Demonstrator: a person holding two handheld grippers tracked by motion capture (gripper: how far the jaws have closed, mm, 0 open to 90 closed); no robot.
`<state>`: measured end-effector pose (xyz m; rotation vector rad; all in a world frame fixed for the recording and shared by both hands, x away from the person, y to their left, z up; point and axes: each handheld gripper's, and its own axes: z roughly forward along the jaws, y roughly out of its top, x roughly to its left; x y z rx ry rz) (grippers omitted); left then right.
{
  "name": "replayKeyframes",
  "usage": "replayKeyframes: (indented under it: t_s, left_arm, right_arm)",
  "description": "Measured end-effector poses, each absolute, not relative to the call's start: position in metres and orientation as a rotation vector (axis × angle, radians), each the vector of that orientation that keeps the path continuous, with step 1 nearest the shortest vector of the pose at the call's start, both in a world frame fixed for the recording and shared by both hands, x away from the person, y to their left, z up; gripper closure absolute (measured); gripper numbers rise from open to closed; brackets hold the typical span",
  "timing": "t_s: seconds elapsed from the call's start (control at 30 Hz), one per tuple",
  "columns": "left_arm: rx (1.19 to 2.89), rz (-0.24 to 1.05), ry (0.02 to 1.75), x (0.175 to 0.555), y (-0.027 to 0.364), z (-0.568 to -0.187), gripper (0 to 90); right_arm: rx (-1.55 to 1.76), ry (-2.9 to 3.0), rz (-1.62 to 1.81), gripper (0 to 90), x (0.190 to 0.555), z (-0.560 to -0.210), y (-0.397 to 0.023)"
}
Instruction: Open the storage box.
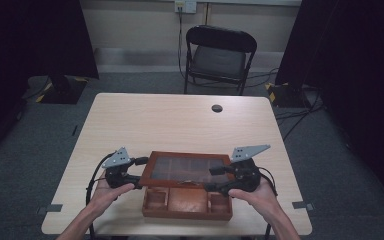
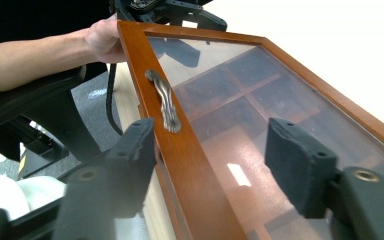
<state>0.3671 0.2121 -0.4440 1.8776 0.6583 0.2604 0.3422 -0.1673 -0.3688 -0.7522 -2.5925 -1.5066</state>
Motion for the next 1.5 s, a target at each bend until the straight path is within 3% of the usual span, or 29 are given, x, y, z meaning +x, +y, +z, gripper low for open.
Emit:
replayKeyframes:
  t_s: [0.7, 1.2, 1.5]
  left_arm:
    - [1.892, 0.249, 0.659, 0.373, 0.209, -0.436, 40.1]
    - [1.889, 0.271, 0.609, 0.373, 0.203, -0.431, 27.7]
    - [1.858, 0.270, 0.616, 0.379, 0.203, -0.425, 27.1]
  right_arm:
    - [-0.810, -2.627, -1.612, 25.6, 0.331, -0.385, -0.197]
    - [-0.827, -2.660, -1.652, 22.6, 0.327, -0.384, -0.206]
    - [-0.888, -2.679, -1.660, 19.5, 0.335, -0.381, -0.211]
